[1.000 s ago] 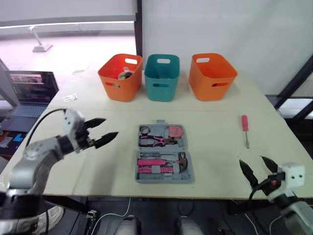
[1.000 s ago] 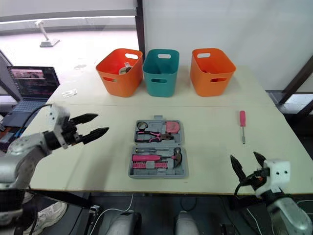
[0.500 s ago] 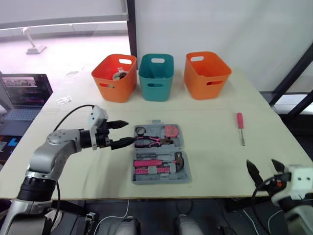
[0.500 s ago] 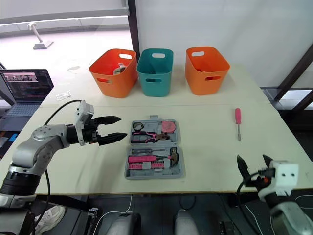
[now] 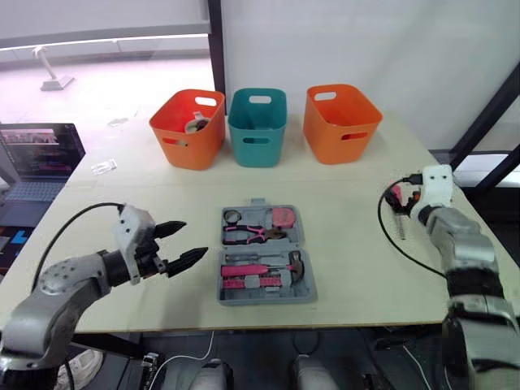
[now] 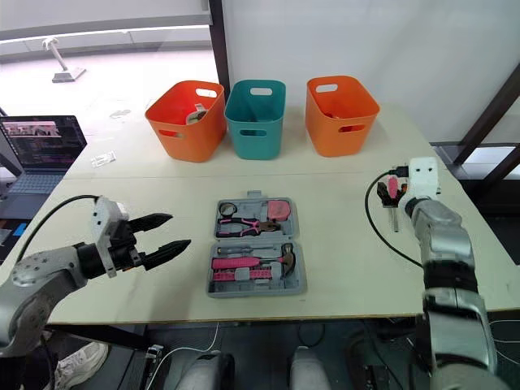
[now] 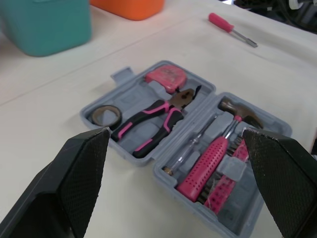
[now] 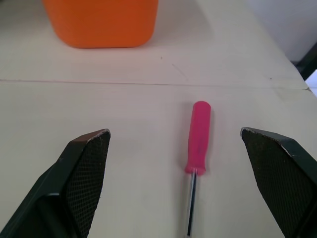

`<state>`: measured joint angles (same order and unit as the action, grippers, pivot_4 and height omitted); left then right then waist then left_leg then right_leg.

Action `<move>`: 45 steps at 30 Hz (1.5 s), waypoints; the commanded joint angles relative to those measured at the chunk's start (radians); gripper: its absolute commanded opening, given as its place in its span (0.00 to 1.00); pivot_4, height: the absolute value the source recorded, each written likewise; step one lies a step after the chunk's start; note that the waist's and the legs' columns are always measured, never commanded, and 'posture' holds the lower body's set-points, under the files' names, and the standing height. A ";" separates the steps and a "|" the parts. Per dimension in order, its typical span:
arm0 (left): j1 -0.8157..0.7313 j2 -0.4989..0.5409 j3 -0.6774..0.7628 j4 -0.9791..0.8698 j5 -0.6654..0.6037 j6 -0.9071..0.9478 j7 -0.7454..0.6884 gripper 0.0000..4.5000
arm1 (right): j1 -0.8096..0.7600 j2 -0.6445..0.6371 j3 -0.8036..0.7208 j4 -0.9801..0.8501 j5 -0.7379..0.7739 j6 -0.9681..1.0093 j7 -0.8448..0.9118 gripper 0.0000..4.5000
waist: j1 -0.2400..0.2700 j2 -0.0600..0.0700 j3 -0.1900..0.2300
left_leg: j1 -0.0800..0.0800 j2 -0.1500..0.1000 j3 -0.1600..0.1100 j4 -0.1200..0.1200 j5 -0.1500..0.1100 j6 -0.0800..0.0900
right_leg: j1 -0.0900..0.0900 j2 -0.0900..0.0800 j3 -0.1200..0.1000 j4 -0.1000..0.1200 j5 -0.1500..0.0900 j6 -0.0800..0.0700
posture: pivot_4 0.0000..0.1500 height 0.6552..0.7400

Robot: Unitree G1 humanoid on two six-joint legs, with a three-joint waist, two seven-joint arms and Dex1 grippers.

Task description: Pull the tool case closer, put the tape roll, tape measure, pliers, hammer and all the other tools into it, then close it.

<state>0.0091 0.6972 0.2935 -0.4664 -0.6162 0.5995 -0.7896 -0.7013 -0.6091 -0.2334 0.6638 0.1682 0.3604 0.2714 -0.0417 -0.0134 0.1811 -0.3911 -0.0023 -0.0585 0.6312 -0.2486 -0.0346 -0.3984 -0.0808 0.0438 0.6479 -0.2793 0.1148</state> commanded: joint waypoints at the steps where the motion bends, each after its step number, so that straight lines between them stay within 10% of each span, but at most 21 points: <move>1: 0.042 0.010 0.127 -0.091 -0.055 0.029 0.057 1.00 | -0.083 0.001 -0.011 0.161 -0.020 -0.101 -0.012 0.99 | -0.001 0.000 0.000 | 0.000 0.000 0.000 0.000 0.000 0.000 | 0.000 0.000 0.000 0.000 0.000 0.000 | 1.00 1.00; 14: 0.061 0.124 0.365 -0.234 -0.290 0.225 0.209 1.00 | -0.275 -0.001 -0.015 0.597 -0.062 -0.251 -0.047 0.99 | -0.005 0.000 0.000 | 0.001 0.000 0.000 0.000 0.000 0.000 | 0.001 0.000 0.000 0.000 0.000 0.000 | 1.00 1.00; 42: 0.017 0.244 0.347 -0.274 -0.420 0.308 0.362 1.00 | -0.226 0.034 -0.014 0.671 -0.118 -0.209 -0.031 0.99 | -0.021 0.002 0.001 | 0.001 0.000 0.000 0.000 0.000 0.000 | 0.001 0.000 0.001 0.000 0.000 0.000 | 1.00 1.00; 45: 0.000 0.238 0.312 -0.266 -0.412 0.303 0.375 1.00 | -0.219 0.038 -0.029 0.668 -0.106 -0.178 -0.025 0.72 | -0.026 0.002 0.001 | 0.001 0.000 0.000 0.000 0.000 0.000 | 0.001 0.001 0.000 0.000 0.000 0.000 | 1.00 1.00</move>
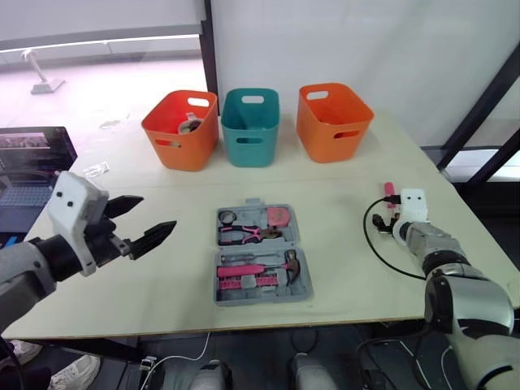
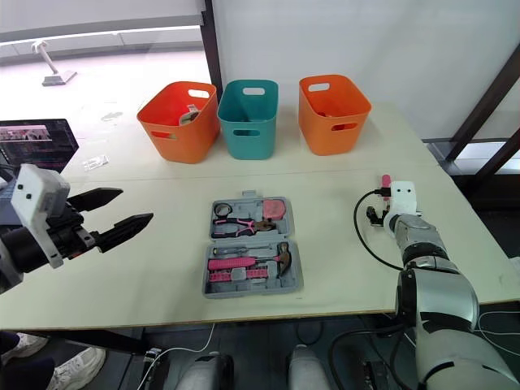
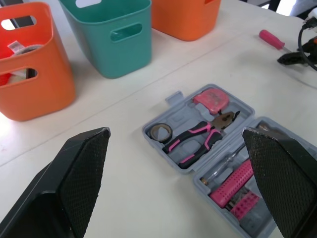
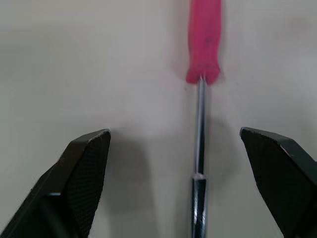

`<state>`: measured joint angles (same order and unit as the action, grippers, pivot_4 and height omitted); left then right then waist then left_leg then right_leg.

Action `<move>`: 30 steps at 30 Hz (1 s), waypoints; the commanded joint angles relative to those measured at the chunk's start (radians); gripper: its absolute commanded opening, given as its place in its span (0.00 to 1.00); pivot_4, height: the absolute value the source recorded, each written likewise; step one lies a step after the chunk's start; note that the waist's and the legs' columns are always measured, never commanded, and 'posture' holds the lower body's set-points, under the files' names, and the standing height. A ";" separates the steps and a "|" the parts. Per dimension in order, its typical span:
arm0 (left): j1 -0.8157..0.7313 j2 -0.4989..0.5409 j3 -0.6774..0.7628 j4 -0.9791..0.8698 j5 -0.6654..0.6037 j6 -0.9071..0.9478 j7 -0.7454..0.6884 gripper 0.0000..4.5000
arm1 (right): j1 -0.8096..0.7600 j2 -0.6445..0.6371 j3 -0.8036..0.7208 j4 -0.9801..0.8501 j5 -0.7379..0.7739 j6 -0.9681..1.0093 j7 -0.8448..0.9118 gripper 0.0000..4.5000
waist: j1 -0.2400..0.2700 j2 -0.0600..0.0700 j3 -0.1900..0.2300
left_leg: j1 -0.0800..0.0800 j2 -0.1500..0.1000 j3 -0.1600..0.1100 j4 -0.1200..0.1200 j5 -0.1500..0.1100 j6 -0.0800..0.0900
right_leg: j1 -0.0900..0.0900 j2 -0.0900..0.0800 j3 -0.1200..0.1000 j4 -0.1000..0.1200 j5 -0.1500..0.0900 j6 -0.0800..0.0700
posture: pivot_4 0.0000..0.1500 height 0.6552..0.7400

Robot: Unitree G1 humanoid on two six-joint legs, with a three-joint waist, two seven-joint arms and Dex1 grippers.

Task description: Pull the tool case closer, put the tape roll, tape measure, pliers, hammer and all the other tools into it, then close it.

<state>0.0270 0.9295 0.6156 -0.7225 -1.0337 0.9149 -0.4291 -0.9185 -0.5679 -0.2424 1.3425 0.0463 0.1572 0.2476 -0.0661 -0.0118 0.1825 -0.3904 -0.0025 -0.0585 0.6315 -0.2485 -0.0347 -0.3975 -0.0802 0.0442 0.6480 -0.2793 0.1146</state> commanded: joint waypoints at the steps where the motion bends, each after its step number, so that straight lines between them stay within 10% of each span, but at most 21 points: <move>1: -0.021 0.004 -0.016 -0.010 0.006 -0.014 0.016 1.00 | -0.003 -0.004 -0.024 -0.013 0.019 0.035 0.000 0.59 | -0.002 0.000 0.000 | 0.000 0.000 0.000 0.000 0.000 0.000 | 0.000 0.000 0.000 0.000 0.000 0.000 | 1.00 1.00; 6: -0.029 -0.004 -0.041 -0.001 -0.006 -0.026 0.002 1.00 | -0.006 -0.016 -0.032 -0.030 0.031 0.078 0.031 0.01 | 0.000 0.000 0.000 | 0.000 0.000 0.000 0.000 0.000 0.000 | 0.001 0.000 0.000 0.000 0.000 0.000 | 1.00 1.00; 14: -0.058 -0.005 -0.129 0.036 -0.060 -0.023 -0.110 1.00 | 0.058 -0.064 0.038 -0.191 0.017 0.285 0.192 0.01 | 0.002 0.000 0.000 | 0.000 0.000 0.000 0.000 0.000 0.000 | 0.001 0.000 0.000 0.000 0.000 0.000 | 1.00 1.00; 21: -0.209 -0.029 -0.326 0.142 -0.006 -0.054 -0.243 1.00 | 0.490 -0.103 0.066 -0.965 0.135 0.740 0.331 0.01 | 0.026 -0.001 -0.001 | 0.000 0.000 -0.003 0.000 0.000 0.000 | 0.001 0.001 -0.002 0.001 0.000 0.000 | 1.00 1.00; 30: -0.363 -0.063 -0.506 0.262 0.129 -0.110 -0.377 1.00 | 0.818 -0.117 0.028 -1.398 0.240 0.906 0.354 0.01 | 0.029 -0.004 -0.002 | 0.001 0.000 -0.003 0.000 0.000 0.000 | 0.002 0.001 -0.002 0.000 0.000 0.000 | 1.00 1.00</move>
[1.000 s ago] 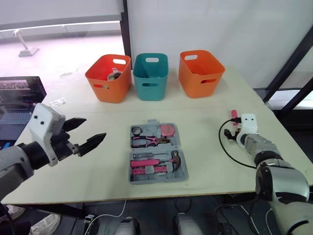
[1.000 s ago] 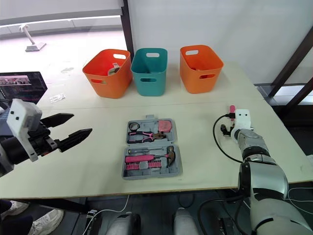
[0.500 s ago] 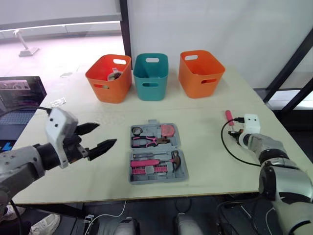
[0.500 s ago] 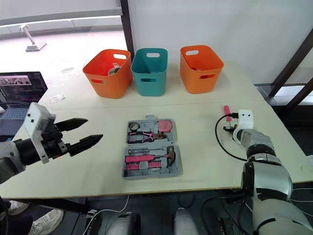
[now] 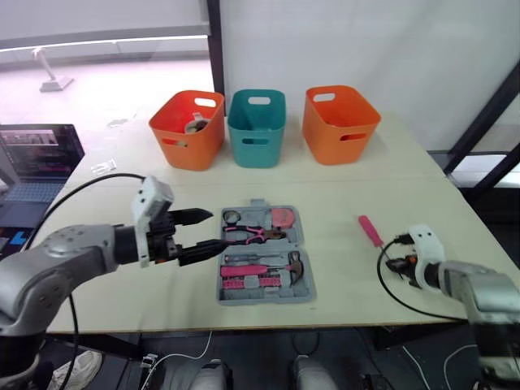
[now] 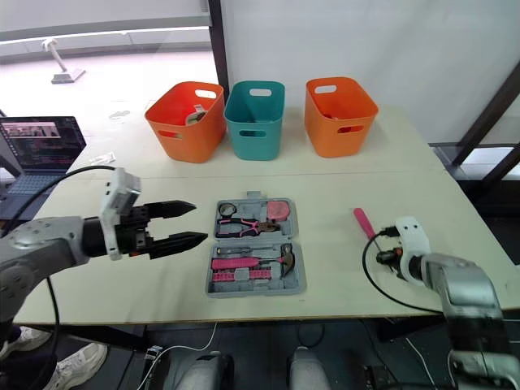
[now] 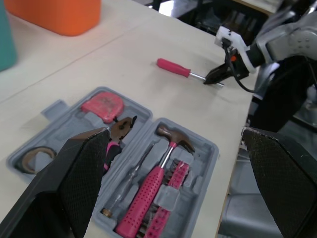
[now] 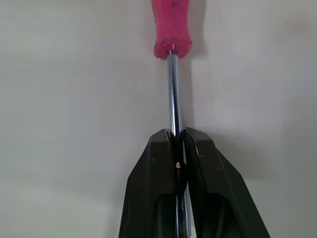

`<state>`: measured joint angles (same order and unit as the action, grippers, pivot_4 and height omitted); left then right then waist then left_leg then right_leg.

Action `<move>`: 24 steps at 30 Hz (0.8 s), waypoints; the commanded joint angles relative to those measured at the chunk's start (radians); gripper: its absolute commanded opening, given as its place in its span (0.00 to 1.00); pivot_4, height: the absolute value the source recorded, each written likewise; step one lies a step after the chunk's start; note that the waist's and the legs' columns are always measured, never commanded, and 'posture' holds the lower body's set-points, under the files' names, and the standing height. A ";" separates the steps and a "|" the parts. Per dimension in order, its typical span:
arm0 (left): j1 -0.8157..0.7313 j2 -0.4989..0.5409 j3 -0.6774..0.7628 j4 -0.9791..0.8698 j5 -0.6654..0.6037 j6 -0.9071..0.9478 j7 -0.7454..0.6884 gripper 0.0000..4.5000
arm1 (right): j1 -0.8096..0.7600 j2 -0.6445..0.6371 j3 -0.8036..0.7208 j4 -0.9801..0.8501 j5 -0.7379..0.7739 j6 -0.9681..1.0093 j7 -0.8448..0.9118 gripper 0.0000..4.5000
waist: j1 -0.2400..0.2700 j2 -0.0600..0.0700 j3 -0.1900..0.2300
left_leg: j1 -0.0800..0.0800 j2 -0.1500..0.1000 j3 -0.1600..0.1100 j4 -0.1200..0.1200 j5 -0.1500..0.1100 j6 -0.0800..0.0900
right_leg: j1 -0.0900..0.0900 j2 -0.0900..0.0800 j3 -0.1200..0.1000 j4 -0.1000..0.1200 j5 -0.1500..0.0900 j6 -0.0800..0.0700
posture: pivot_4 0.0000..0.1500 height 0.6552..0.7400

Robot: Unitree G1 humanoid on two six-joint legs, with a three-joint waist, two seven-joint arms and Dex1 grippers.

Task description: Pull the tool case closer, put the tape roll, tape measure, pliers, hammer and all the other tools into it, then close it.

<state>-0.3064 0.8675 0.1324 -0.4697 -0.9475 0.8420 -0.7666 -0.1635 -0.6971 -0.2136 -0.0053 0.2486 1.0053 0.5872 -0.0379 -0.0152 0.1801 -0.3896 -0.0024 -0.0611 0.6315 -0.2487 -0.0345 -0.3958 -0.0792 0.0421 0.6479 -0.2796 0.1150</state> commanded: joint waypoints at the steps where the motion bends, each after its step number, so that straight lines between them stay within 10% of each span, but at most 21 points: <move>1: -0.034 -0.003 -0.030 0.016 0.056 -0.044 -0.051 1.00 | 0.077 0.014 -0.007 -0.064 0.046 0.054 0.016 0.01 | 0.000 -0.001 0.000 | 0.000 0.000 0.000 0.000 0.000 0.000 | 0.000 0.000 0.000 0.000 0.000 0.000 | 1.00 1.00; 4: -0.048 -0.015 -0.045 0.035 0.079 -0.052 -0.074 1.00 | 0.094 0.013 -0.012 -0.086 0.057 0.041 0.009 0.01 | -0.003 -0.002 0.000 | 0.000 0.000 0.000 0.000 0.000 0.000 | 0.000 0.000 0.000 0.000 0.000 0.000 | 1.00 1.00; 12: -0.031 -0.046 -0.023 0.019 0.107 -0.059 -0.063 1.00 | -0.030 -0.113 0.076 -0.078 0.028 -0.074 0.069 0.83 | -0.006 -0.002 0.001 | -0.001 0.000 0.001 0.000 0.000 0.000 | -0.001 0.000 0.001 0.000 0.000 0.000 | 1.00 1.00; 24: 0.063 -0.026 0.057 -0.069 0.127 -0.045 0.007 1.00 | -0.252 0.008 0.194 0.265 -0.069 -0.172 -0.004 0.83 | 0.020 -0.004 0.003 | -0.004 -0.001 0.002 0.000 0.000 0.001 | -0.005 -0.002 0.002 -0.001 0.000 0.001 | 1.00 1.00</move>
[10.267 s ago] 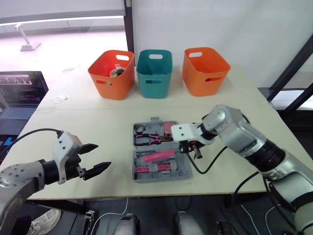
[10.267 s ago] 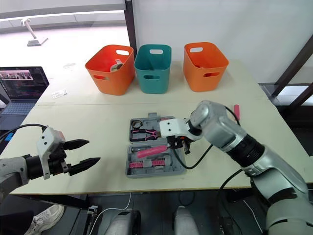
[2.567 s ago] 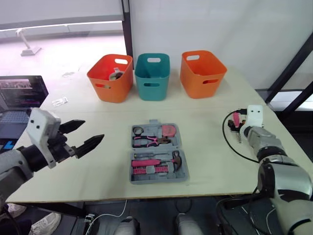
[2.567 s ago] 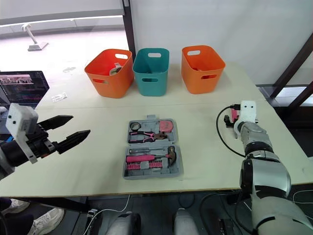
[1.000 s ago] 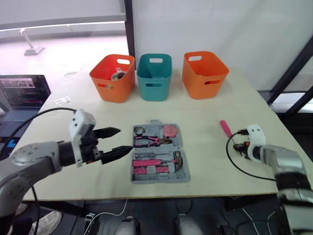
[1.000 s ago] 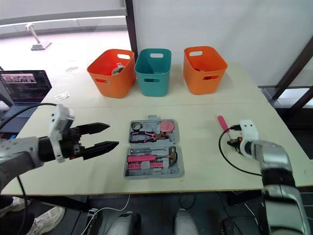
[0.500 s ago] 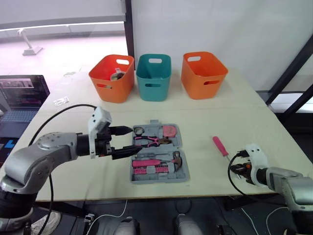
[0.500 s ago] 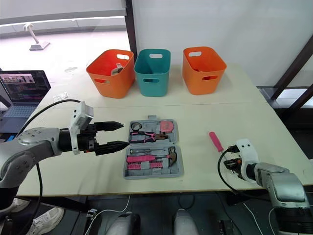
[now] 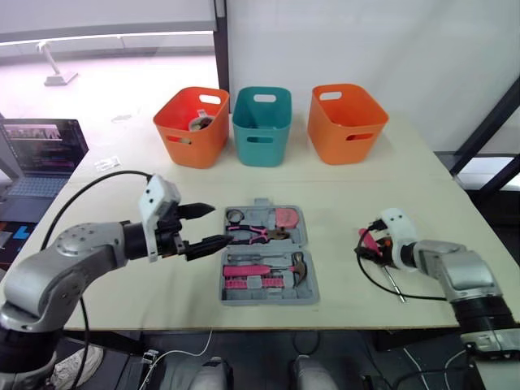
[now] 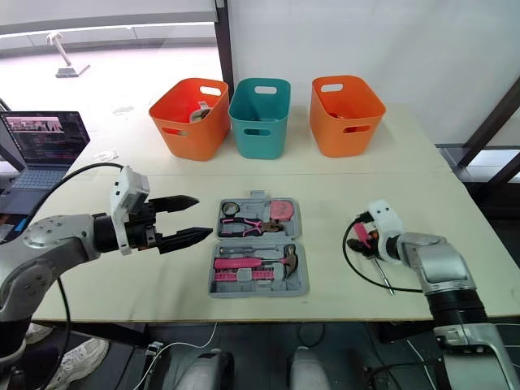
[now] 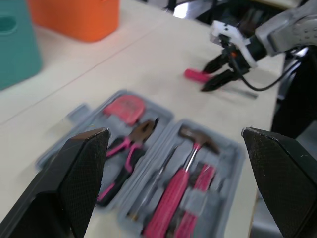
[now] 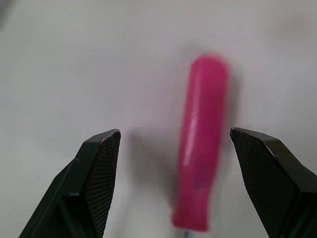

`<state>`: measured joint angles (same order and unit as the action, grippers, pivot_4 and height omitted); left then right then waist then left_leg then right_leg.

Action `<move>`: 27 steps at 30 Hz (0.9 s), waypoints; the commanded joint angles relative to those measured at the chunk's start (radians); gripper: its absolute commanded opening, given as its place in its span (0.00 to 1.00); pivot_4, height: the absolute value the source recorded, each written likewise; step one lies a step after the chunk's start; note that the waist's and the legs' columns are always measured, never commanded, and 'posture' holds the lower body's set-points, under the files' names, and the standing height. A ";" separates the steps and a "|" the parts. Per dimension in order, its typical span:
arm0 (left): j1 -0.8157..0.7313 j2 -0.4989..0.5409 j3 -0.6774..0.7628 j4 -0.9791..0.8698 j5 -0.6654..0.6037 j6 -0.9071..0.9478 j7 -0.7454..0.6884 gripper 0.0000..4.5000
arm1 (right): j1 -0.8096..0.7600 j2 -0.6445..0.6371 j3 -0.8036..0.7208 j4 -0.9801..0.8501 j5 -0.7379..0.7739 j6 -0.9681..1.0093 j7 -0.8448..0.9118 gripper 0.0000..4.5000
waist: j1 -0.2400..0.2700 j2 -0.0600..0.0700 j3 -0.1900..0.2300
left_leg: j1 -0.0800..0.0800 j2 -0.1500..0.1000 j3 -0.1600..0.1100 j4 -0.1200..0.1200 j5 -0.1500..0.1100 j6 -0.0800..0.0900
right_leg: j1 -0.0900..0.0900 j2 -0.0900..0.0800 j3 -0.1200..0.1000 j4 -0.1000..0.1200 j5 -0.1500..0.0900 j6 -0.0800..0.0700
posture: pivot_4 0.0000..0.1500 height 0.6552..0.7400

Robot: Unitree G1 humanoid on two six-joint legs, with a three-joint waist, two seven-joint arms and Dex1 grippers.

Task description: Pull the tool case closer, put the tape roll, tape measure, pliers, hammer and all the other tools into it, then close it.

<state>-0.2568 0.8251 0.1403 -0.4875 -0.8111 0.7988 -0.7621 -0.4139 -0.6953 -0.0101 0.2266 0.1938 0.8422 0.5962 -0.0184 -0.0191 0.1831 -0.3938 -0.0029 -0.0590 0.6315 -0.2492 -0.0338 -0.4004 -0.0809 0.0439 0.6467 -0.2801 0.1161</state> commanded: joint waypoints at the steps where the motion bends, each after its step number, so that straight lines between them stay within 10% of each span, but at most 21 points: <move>1: 0.021 0.022 0.056 -0.056 -0.011 -0.001 0.003 1.00 | -0.004 0.011 -0.016 0.041 -0.015 -0.008 -0.021 0.83 | 0.001 0.000 0.000 | 0.000 0.000 0.000 0.001 0.000 0.000 | 0.001 0.000 0.000 0.000 0.000 0.000 | 1.00 1.00; 19: 0.029 0.017 0.035 -0.046 0.012 -0.020 -0.008 1.00 | 0.063 -0.021 -0.073 -0.100 0.021 0.192 -0.038 0.83 | 0.003 0.000 0.000 | 0.003 0.000 -0.001 0.001 0.000 0.000 | 0.004 0.000 -0.001 0.001 0.000 0.000 | 1.00 1.00; 22: 0.021 0.013 0.030 -0.040 0.020 -0.022 -0.011 1.00 | 0.046 -0.006 -0.063 -0.084 0.018 0.171 -0.041 0.66 | 0.002 0.000 0.000 | 0.003 0.000 -0.001 0.001 0.000 0.000 | 0.004 0.000 -0.001 0.001 0.000 0.000 | 1.00 1.00; 27: 0.022 0.007 0.026 -0.041 0.029 -0.022 -0.009 1.00 | 0.015 0.009 -0.051 -0.031 0.003 0.120 -0.042 0.09 | -0.004 0.000 0.000 | 0.003 0.000 -0.001 0.001 0.000 0.000 | 0.003 0.001 -0.001 0.001 0.000 0.000 | 1.00 1.00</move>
<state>-0.2279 0.8324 0.1650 -0.5133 -0.7878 0.7966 -0.7662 -0.3914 -0.6938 -0.0716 0.1788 0.2030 0.9787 0.5547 -0.0228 -0.0193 0.1829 -0.3909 -0.0029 -0.0601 0.6322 -0.2489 -0.0342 -0.3970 -0.0801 0.0433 0.6475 -0.2800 0.1157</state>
